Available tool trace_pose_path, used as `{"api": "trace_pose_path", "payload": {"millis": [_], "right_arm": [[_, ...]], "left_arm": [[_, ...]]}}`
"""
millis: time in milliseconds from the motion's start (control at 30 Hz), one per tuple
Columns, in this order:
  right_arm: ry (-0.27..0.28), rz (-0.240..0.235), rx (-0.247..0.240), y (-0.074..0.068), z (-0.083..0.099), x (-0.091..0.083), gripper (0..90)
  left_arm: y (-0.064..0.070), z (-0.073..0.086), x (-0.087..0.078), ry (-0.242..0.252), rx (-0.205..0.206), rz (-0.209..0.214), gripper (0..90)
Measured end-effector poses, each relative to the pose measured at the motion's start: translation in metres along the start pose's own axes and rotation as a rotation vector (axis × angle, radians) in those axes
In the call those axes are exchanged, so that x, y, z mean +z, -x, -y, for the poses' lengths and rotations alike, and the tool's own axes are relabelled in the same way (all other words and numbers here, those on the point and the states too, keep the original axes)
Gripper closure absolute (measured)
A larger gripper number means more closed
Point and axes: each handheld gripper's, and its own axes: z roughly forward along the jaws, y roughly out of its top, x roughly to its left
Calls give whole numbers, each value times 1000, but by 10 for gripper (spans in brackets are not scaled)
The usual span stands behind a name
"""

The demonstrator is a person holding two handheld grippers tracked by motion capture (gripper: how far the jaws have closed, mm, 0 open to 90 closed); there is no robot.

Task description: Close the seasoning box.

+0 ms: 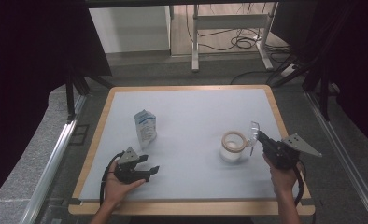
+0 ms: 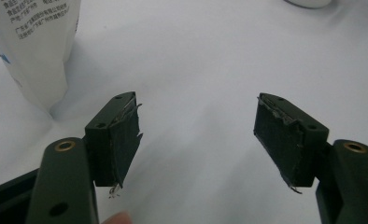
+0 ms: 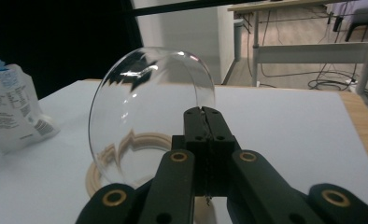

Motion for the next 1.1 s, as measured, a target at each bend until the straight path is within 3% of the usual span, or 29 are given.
{"api": "trace_pose_path", "payload": {"millis": [267, 367, 533, 933, 1100], "right_arm": [[-48, -62, -53, -29, 2, 21, 900], [-74, -80, -98, -41, 4, 28, 900], [-101, -112, -125, -52, 6, 34, 900], [-107, -136, -109, -51, 7, 32, 900], [-94, -132, -91, -43, 7, 20, 896]], "left_arm": [[0, 0, 2, -9, 3, 0, 310], [0, 0, 2, -9, 3, 2, 310], [0, 1, 2, -9, 3, 3, 310], [-2, 1, 1, -5, -3, 0, 309], [-5, 2, -3, 1, -12, -4, 309]]}}
